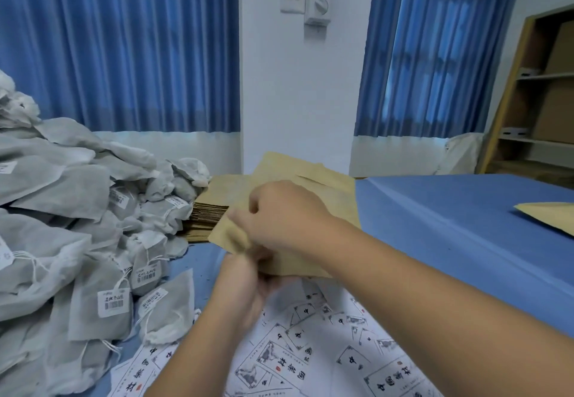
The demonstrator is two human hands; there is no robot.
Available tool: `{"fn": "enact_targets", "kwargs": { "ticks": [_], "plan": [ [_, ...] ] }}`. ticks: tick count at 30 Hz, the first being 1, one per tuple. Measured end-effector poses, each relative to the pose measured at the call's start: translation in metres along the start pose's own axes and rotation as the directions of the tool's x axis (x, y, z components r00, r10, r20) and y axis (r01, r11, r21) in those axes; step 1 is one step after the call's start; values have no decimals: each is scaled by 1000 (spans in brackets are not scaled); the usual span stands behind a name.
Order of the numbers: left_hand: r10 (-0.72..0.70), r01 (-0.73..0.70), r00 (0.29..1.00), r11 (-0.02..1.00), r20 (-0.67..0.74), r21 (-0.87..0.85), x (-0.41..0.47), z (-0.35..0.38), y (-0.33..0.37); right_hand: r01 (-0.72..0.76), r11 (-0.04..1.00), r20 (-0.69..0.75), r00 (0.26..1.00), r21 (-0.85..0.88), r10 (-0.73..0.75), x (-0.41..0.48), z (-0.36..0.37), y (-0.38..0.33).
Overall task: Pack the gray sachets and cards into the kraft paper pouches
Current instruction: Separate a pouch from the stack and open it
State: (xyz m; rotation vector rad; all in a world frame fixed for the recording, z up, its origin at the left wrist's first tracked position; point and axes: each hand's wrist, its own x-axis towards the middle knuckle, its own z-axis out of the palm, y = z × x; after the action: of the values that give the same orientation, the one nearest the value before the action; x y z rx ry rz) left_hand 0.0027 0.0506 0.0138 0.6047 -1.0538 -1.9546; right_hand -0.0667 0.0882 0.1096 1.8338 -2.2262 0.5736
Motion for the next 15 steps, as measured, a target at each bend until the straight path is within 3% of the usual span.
{"fn": "enact_targets", "kwargs": {
  "ticks": [4,7,10,15],
  "plan": [
    [-78,83,994,994,74,-71,2,-10,3,-25,992,-35,999,124,29,-11,-9,35],
    [-149,148,987,989,55,15,3,-10,-1,-83,962,52,996,260,72,-23,-4,60],
    [-162,160,987,983,17,95,-1,-4,-13,-120,950,123,989,288,88,-37,18,77],
    [-192,180,981,961,37,209,-2,-2,-26,-184,893,139,981,411,138,-56,64,92]
  ]
}}
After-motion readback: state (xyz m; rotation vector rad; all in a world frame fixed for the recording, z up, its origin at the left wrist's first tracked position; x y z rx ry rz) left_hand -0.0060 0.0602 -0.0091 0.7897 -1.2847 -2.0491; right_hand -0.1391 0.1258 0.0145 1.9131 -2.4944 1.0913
